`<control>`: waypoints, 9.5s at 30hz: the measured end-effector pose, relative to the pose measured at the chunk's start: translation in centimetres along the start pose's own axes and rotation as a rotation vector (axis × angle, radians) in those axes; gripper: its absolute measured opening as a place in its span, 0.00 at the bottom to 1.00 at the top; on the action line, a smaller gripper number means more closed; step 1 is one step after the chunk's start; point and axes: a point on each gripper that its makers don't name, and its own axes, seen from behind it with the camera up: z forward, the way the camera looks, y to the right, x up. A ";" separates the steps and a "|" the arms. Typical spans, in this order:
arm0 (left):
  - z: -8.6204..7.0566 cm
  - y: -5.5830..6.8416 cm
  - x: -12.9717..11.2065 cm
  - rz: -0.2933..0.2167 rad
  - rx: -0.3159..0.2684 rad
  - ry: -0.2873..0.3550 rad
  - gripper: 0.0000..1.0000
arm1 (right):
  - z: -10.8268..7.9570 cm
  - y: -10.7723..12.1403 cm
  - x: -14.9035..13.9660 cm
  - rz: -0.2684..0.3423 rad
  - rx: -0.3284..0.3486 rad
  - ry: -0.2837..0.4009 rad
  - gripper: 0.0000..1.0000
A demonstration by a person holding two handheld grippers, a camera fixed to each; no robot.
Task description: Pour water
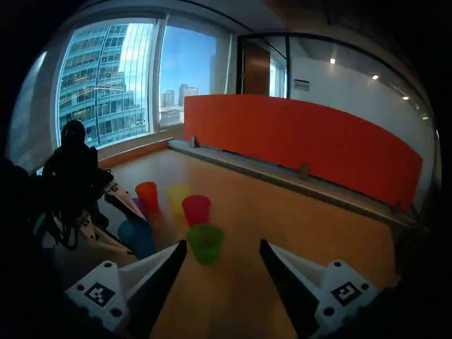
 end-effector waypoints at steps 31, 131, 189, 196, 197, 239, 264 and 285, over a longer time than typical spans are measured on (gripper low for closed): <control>-8.0 -3.5 8.2 0.000 0.133 0.286 0.87 | 4.2 -0.5 -1.3 -0.010 0.009 -0.012 1.00; -19.7 -10.4 15.5 -0.030 0.334 0.441 0.87 | 6.4 -7.7 3.8 -0.051 0.105 0.162 0.93; -20.0 -11.1 19.3 0.044 0.325 0.467 0.87 | 3.8 -14.8 9.7 -0.087 0.262 0.363 0.93; -20.1 -10.8 19.8 0.105 0.338 0.463 0.87 | 4.1 -16.5 9.2 -0.092 0.300 0.358 0.93; -20.1 -10.7 20.0 0.116 0.341 0.466 0.87 | 4.2 -16.7 9.0 -0.094 0.305 0.355 0.93; -22.0 -7.0 24.1 0.677 0.500 0.398 0.87 | 4.4 -21.7 8.6 -0.133 0.417 0.351 0.93; -22.8 -6.3 25.1 0.859 0.554 0.375 0.87 | 5.0 -22.5 8.9 -0.137 0.433 0.353 0.93; -22.4 -5.6 25.4 0.955 0.575 0.346 0.87 | 4.8 -22.5 9.3 -0.144 0.431 0.362 0.92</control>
